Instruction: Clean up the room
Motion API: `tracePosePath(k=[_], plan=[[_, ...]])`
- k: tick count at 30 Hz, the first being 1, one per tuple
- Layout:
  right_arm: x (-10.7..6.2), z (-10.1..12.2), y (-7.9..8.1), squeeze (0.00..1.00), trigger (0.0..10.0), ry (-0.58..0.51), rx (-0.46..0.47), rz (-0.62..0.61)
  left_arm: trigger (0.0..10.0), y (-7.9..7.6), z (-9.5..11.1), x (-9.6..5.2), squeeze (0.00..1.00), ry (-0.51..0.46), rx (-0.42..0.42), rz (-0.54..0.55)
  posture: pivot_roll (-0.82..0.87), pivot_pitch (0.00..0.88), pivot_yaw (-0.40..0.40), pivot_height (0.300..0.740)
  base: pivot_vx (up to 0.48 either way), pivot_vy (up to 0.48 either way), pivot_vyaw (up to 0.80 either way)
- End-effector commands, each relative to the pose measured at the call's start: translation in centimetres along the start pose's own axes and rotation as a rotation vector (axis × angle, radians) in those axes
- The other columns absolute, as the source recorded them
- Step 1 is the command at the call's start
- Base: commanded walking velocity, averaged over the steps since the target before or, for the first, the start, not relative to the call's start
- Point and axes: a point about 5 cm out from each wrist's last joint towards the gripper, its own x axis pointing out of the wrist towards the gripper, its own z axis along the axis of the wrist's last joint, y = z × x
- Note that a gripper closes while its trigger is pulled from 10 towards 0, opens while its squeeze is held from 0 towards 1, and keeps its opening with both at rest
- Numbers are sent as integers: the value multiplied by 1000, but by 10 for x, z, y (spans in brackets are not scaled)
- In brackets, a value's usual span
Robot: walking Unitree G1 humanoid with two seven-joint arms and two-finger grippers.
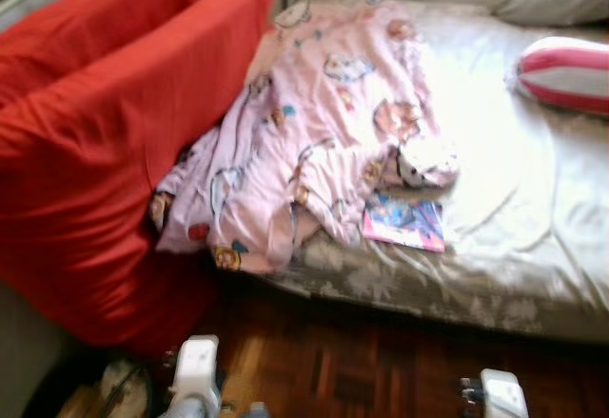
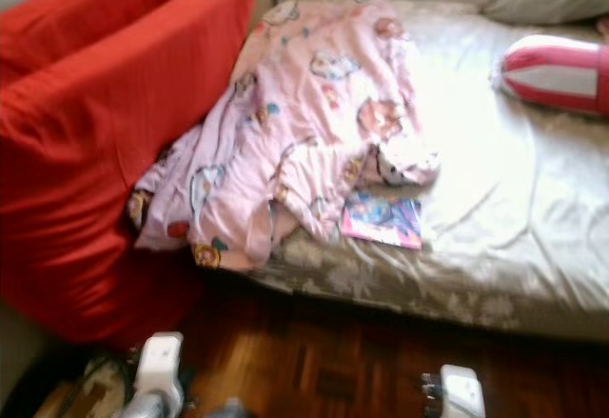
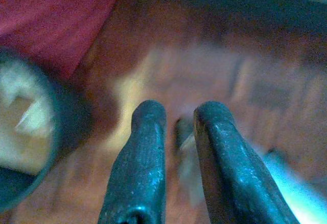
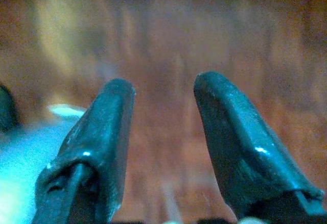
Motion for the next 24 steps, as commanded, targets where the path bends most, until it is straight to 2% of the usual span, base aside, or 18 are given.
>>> tracePosePath(k=[1,9,15,19,24], plan=[[-11,-39,-6,0,10000,46,76,56,10000,36,-28,-10,0,199,3,-3,-11,0,-7,740,296,0,0],[-10,-37,-7,0,10000,40,97,50,10000,38,-26,-10,0,193,-5,3,0,0,-13,740,292,0,0],[-10,-36,-7,0,10000,41,88,56,10000,39,-25,-10,0,189,-13,11,7,1,-18,740,280,0,-707],[-10,-35,-7,0,10000,41,85,56,10000,38,-25,-10,0,190,-9,10,10,1,-19,740,0,0,-750],[-10,-34,-6,0,10000,31,77,69,10000,37,-27,-10,0,191,-51,16,18,0,-24,740,0,0,0]])
